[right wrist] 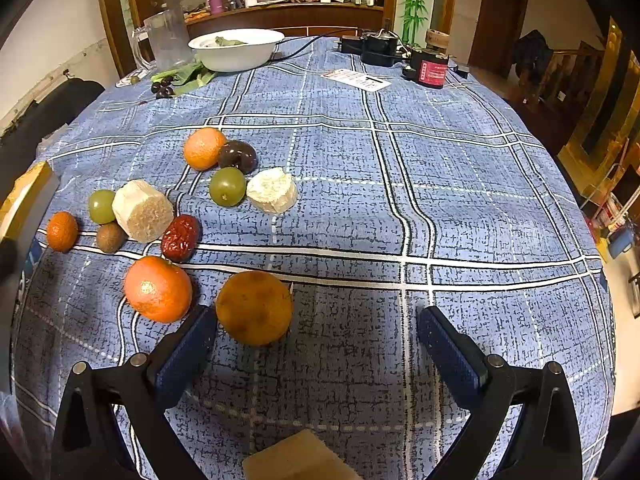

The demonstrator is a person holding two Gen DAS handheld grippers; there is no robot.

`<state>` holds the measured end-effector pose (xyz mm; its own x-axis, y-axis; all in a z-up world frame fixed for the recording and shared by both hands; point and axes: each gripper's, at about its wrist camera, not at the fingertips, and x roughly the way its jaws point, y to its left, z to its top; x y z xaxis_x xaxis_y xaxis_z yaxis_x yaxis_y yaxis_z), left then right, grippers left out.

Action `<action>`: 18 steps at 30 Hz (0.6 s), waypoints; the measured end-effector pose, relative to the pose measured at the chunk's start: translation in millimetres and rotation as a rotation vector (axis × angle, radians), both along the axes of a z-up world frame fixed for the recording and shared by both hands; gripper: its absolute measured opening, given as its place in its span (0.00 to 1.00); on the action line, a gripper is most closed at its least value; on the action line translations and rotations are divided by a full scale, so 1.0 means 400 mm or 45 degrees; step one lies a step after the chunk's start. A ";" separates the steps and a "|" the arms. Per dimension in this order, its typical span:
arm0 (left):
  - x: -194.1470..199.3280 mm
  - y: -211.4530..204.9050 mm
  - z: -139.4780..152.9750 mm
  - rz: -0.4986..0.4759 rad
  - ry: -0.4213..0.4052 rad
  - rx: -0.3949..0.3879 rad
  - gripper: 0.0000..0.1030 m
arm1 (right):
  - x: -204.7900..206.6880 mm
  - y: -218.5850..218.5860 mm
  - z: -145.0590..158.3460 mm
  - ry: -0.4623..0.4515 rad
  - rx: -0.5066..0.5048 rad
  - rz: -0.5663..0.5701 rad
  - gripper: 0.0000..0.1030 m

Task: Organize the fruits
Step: 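Grasp a mandarin orange with the left tool while the right tool grasps a white cube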

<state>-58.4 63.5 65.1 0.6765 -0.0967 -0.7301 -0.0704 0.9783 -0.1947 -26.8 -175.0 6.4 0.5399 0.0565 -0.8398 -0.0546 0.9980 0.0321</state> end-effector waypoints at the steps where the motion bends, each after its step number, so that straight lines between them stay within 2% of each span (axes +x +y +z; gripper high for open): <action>1: -0.022 0.015 0.024 0.002 -0.035 0.007 1.00 | -0.007 -0.009 0.009 -0.014 0.028 -0.011 0.98; 4: -0.082 0.057 0.095 0.036 -0.175 0.046 1.00 | -0.056 -0.050 0.066 -0.117 0.178 -0.056 0.96; 8: -0.128 0.090 0.159 0.027 -0.285 0.061 1.00 | -0.120 -0.096 0.138 -0.221 0.242 -0.103 0.97; 11: -0.137 0.092 0.164 0.021 -0.283 0.052 1.00 | -0.165 -0.116 0.155 -0.221 0.240 -0.109 0.95; 16: -0.125 0.057 0.120 -0.081 -0.191 0.011 0.99 | -0.212 -0.105 0.110 -0.115 0.292 -0.052 0.77; 18: -0.122 0.039 0.104 -0.132 -0.171 -0.011 0.92 | -0.219 -0.087 0.090 -0.089 0.284 -0.023 0.70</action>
